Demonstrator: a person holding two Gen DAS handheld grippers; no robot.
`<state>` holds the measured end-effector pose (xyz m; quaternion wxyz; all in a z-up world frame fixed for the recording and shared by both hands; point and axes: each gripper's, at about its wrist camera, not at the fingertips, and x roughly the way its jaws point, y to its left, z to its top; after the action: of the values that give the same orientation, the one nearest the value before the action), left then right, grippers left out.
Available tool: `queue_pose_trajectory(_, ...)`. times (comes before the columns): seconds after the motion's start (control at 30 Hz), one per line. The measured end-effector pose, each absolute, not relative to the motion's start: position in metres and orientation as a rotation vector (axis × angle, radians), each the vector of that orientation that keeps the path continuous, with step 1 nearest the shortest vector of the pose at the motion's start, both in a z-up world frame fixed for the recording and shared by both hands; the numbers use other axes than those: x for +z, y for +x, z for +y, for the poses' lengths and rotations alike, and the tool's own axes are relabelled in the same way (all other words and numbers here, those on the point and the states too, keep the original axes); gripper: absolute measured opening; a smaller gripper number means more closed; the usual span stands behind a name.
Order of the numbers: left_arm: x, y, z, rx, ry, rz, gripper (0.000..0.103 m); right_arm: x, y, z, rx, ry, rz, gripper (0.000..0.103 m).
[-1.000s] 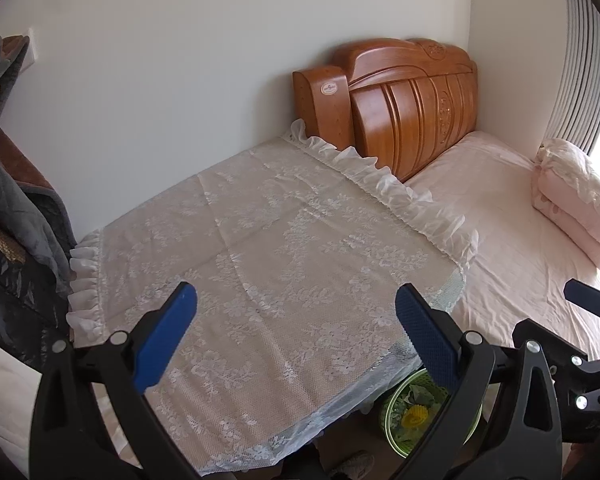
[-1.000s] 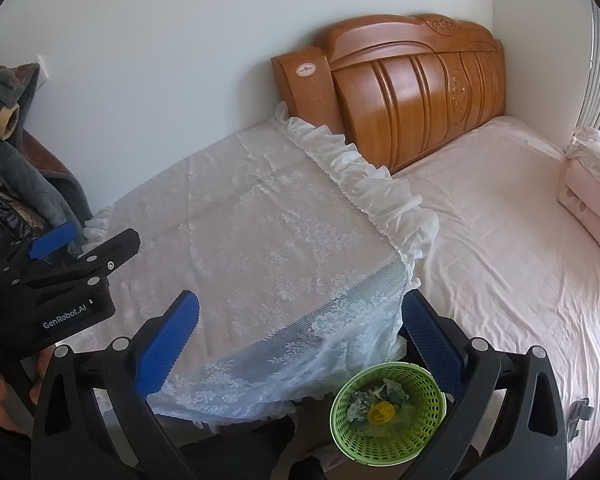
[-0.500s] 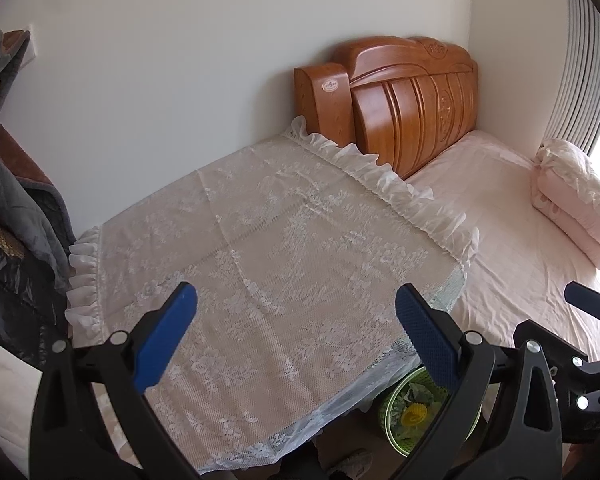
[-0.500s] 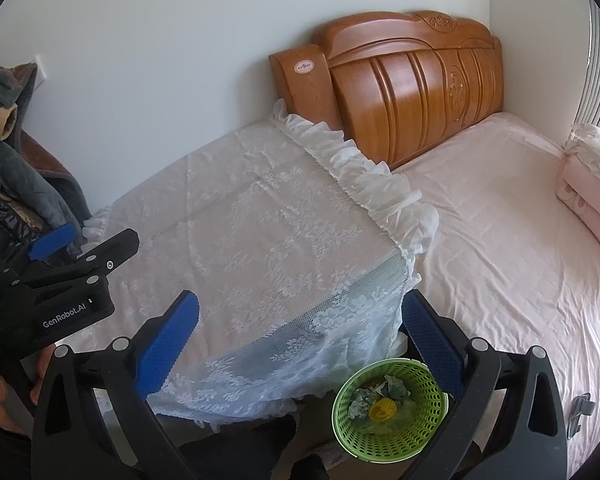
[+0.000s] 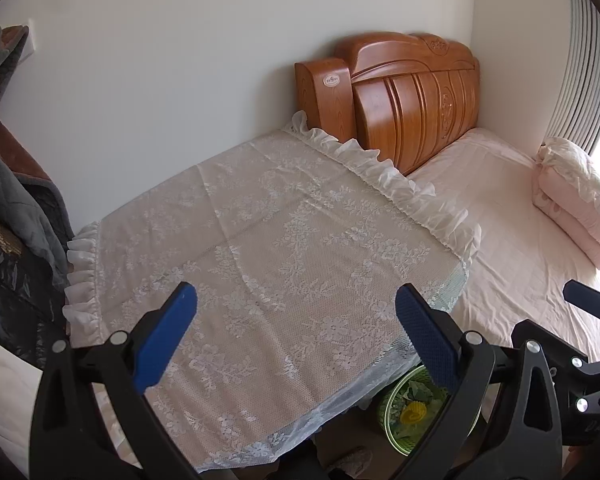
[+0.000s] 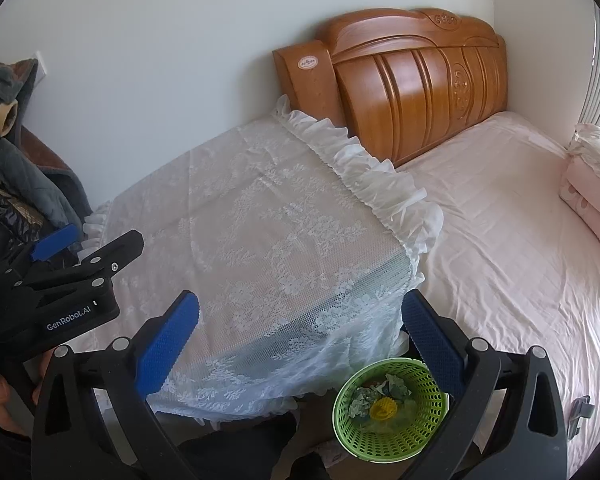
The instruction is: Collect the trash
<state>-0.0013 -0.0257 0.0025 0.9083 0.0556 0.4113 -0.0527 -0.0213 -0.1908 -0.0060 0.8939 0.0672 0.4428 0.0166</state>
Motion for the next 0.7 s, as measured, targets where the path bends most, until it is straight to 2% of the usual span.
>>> queue_pose_trajectory(0.7,-0.008,0.01,-0.021,-0.101,0.093,0.876,0.095,-0.01,-0.017,-0.188,0.049,0.127,0.931,0.101)
